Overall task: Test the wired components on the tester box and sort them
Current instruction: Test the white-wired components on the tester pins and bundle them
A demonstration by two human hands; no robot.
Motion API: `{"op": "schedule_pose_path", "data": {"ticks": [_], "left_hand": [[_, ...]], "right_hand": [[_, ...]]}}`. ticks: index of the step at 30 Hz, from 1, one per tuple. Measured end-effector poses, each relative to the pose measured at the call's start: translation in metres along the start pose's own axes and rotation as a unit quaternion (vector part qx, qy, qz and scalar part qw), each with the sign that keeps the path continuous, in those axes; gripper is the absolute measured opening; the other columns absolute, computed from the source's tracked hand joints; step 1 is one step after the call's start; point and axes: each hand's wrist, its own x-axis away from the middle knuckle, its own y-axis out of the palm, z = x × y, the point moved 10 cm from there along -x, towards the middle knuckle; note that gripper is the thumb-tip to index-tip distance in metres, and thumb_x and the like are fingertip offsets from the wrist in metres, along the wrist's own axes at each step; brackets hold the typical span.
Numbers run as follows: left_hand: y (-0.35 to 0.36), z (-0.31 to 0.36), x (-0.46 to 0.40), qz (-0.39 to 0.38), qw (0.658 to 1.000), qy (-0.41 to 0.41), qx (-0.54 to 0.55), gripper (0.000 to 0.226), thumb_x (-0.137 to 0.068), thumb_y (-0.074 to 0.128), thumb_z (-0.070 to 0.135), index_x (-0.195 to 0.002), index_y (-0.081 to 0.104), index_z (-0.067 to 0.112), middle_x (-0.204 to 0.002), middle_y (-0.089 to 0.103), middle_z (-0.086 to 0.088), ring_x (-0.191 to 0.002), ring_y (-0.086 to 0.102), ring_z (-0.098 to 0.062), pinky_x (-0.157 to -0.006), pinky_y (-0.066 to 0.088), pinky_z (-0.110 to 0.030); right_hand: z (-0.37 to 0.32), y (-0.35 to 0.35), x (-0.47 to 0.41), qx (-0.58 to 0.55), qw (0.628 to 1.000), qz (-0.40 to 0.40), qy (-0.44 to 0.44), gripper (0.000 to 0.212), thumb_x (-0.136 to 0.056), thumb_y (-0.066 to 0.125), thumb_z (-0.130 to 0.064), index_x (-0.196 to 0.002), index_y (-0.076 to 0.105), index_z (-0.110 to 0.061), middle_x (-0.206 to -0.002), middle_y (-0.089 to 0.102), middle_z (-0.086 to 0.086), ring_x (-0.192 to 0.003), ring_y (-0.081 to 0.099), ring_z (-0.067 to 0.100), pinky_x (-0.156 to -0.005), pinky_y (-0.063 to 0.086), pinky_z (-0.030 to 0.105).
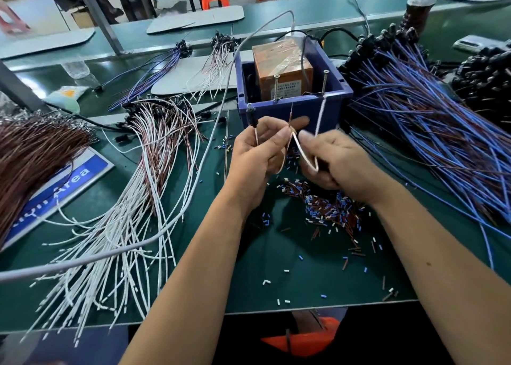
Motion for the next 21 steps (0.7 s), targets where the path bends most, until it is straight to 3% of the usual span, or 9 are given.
{"op": "schedule_pose_path", "data": {"ticks": [3, 6, 9, 13, 17, 19, 21], "left_hand": [[0.006, -0.006, 0.002, -0.052, 0.997, -0.041, 0.047, 0.015, -0.101, 0.054, 0.006, -0.088, 0.059, 0.012, -0.126, 0.067, -0.028, -0.041, 0.022, 0.000, -0.039, 0.023, -0.009], [0.007, -0.012, 0.003, -0.064, 0.994, -0.071, 0.054, 0.018, -0.099, 0.056, 0.006, -0.086, 0.065, 0.015, -0.115, 0.073, -0.024, -0.040, 0.024, 0.000, -0.038, 0.024, -0.010], [0.005, -0.017, 0.003, -0.053, 0.995, -0.082, 0.018, 0.011, -0.097, 0.061, 0.009, -0.089, 0.068, 0.011, -0.099, 0.072, -0.017, -0.040, 0.028, 0.000, -0.039, 0.025, -0.011], [0.001, -0.018, 0.003, -0.037, 0.995, -0.088, 0.034, 0.018, -0.100, 0.058, 0.009, -0.088, 0.071, 0.008, -0.088, 0.077, -0.007, -0.039, 0.033, 0.002, -0.040, 0.030, -0.010], [0.000, -0.019, 0.001, -0.039, 0.991, -0.106, 0.071, 0.028, -0.100, 0.055, 0.011, -0.082, 0.077, 0.013, -0.084, 0.066, -0.010, -0.038, 0.030, 0.001, -0.041, 0.019, -0.013], [0.006, -0.021, 0.003, -0.066, 0.988, -0.122, 0.062, 0.031, -0.101, 0.054, 0.012, -0.081, 0.077, 0.013, -0.087, 0.056, -0.010, -0.039, 0.028, 0.002, -0.038, 0.023, -0.010], [0.012, -0.024, 0.005, -0.087, 0.985, -0.136, 0.052, 0.028, -0.099, 0.056, 0.014, -0.081, 0.076, 0.013, -0.090, 0.042, -0.005, -0.040, 0.026, 0.002, -0.036, 0.027, -0.009]], "right_hand": [[0.004, 0.011, 0.002, 0.044, 0.998, -0.035, 0.024, 0.065, -0.109, 0.043, -0.039, -0.050, 0.047, -0.012, -0.039, 0.033, 0.006, -0.036, 0.023, 0.019, -0.040, 0.013, 0.028], [0.003, 0.011, 0.001, 0.069, 0.997, -0.030, 0.033, 0.057, -0.103, 0.046, -0.036, -0.051, 0.052, -0.014, -0.041, 0.037, 0.005, -0.036, 0.028, 0.016, -0.039, 0.020, 0.024], [0.005, 0.012, 0.000, 0.076, 0.996, -0.028, 0.034, 0.048, -0.098, 0.048, -0.035, -0.072, 0.059, 0.004, -0.046, 0.043, 0.009, -0.037, 0.033, 0.014, -0.039, 0.027, 0.020], [0.001, 0.001, 0.001, 0.055, 0.998, -0.018, 0.008, 0.039, -0.098, 0.059, -0.036, -0.070, 0.068, -0.012, -0.050, 0.050, 0.004, -0.039, 0.034, 0.014, -0.040, 0.024, 0.019], [-0.012, -0.028, 0.000, -0.072, 0.992, 0.087, -0.061, 0.032, -0.105, 0.053, -0.031, -0.094, 0.070, -0.007, -0.066, 0.058, 0.008, -0.040, 0.038, 0.013, -0.039, 0.021, 0.018], [-0.011, -0.034, -0.001, -0.093, 0.985, 0.126, -0.068, 0.027, -0.108, 0.051, -0.025, -0.105, 0.070, -0.006, -0.073, 0.061, 0.009, -0.041, 0.039, 0.013, -0.037, 0.022, 0.018], [-0.010, -0.035, 0.000, -0.083, 0.982, 0.151, -0.073, 0.021, -0.108, 0.055, -0.018, -0.102, 0.072, -0.008, -0.072, 0.063, 0.007, -0.040, 0.040, 0.013, -0.036, 0.024, 0.018]]}}
